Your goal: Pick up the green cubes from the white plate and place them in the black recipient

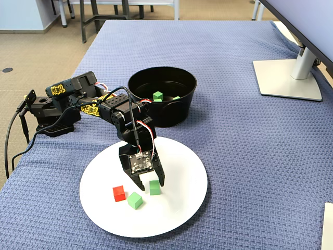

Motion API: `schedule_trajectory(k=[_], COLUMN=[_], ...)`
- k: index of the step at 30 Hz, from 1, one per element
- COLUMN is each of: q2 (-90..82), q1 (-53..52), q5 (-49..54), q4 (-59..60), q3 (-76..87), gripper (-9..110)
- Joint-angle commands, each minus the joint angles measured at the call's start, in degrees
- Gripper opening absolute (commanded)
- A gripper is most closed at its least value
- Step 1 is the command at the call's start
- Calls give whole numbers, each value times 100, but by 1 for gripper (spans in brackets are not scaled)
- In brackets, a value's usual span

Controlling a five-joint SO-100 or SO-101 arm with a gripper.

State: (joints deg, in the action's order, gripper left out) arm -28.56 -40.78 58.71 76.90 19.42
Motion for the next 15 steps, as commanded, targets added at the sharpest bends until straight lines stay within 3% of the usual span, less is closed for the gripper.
schedule_trajectory(k=[1,15], q2=[-88,-123], q1=[18,35], q5=[-123,-272], q4=[-97,-123], q3=[-316,-299], gripper=[9,0])
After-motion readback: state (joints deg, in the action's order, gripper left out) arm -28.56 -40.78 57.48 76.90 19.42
